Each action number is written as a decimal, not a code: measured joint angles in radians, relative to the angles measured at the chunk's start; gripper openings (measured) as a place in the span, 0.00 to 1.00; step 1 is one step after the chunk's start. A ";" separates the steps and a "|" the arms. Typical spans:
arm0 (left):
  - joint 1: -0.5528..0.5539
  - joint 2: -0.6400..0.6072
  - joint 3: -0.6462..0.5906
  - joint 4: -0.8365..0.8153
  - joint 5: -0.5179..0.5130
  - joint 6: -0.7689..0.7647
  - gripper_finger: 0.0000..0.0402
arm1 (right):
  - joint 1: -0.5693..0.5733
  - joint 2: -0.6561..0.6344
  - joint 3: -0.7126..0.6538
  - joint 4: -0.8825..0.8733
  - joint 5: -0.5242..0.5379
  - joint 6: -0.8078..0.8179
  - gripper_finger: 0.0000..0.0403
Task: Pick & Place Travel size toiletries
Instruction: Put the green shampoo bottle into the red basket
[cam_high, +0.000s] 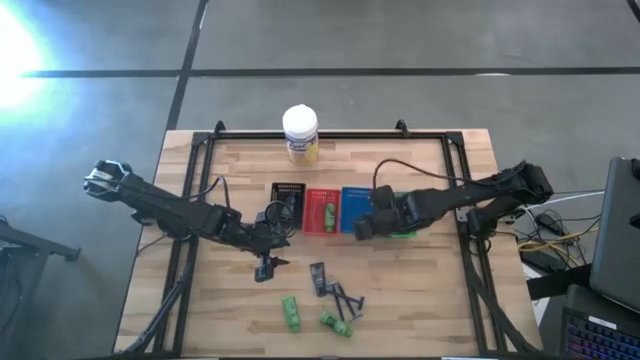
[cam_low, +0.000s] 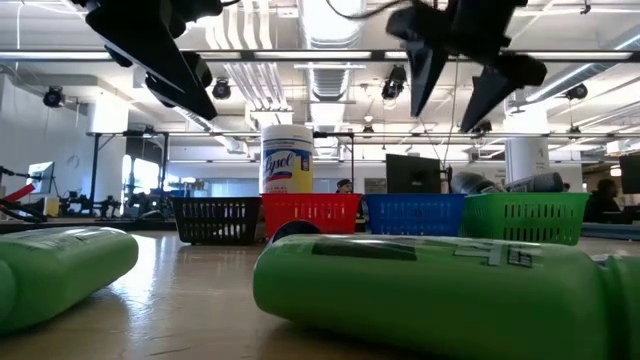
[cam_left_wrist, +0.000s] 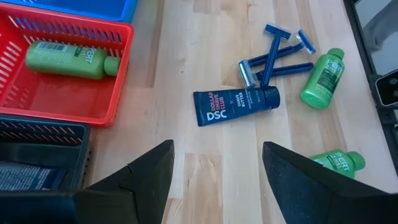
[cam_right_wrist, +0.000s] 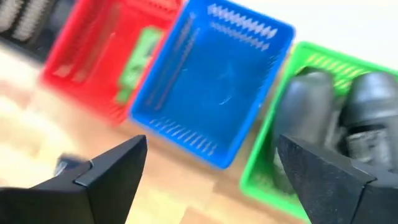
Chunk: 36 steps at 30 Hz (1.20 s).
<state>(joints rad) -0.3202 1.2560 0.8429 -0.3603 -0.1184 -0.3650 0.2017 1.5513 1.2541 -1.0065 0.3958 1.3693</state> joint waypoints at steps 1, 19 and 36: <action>0.000 0.000 0.000 0.000 0.000 -0.008 0.62 | 0.023 0.004 0.014 0.000 0.000 0.000 0.87; -0.074 0.101 0.001 0.029 0.165 -0.370 0.62 | 0.436 0.200 0.122 0.031 -0.090 0.140 0.88; -0.310 0.299 0.090 0.026 0.031 0.303 0.61 | 0.439 0.208 0.126 0.053 -0.139 0.070 0.82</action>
<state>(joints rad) -0.6299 1.5553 0.9327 -0.3347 -0.0873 -0.0621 0.6408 1.7592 1.3804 -0.9539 0.2568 1.4391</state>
